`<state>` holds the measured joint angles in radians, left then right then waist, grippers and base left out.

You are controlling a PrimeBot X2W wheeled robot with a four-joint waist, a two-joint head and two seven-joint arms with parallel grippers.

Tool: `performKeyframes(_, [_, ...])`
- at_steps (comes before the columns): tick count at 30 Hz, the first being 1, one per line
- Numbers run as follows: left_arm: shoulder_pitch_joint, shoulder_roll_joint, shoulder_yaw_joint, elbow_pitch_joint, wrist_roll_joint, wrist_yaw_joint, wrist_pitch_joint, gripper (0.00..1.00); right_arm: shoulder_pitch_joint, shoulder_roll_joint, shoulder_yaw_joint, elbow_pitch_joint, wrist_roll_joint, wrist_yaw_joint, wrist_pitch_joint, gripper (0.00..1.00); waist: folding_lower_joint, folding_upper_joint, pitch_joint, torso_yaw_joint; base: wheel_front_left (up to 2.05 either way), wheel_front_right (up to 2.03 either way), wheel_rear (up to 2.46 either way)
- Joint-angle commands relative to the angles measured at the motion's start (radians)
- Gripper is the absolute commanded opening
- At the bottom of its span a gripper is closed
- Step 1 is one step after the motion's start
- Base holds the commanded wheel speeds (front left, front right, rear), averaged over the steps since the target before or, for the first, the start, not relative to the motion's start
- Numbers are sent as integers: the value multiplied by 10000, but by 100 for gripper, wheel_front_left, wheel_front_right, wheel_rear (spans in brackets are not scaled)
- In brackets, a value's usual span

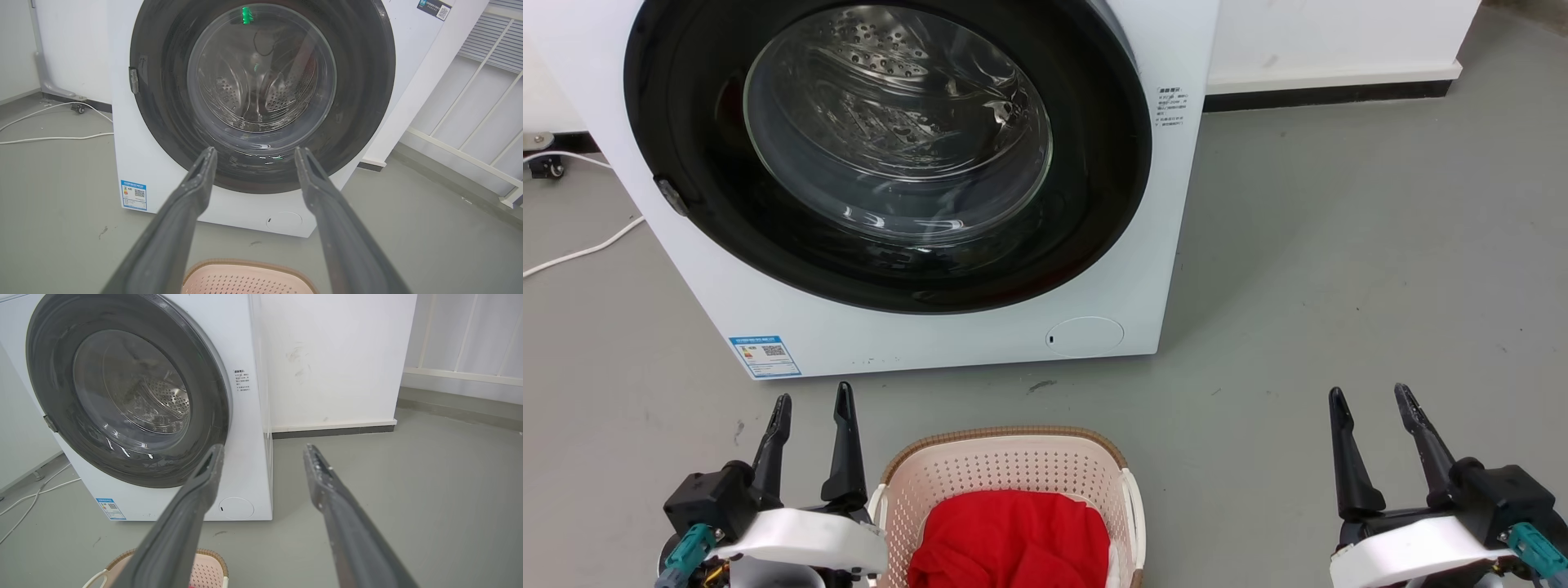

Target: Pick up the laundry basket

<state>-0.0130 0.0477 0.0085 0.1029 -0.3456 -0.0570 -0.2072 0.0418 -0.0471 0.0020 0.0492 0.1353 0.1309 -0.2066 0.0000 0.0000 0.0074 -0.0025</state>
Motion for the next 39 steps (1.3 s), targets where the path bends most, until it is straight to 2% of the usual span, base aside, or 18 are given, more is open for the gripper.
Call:
performKeyframes(1, [63, 31, -14, -88, 197, 36, -94, 100, 86, -46, 12, -117, -191, -3, -101, 100, 0, 0, 4, 1, 0, 0, 0])
performKeyframes(28, [278, 40, -138, -24, 2078, 209, -596, 100, 302, -51, -14, -79, -1859, -3, -602, 100, 0, 0, -67, -26, 0, 0, 0])
performKeyframes(39, [307, 38, -145, 100, 1974, 218, -586, 100, 316, -50, -122, 64, -1160, -3, -590, 100, 0, 0, -107, -8, 0, 0, 0])
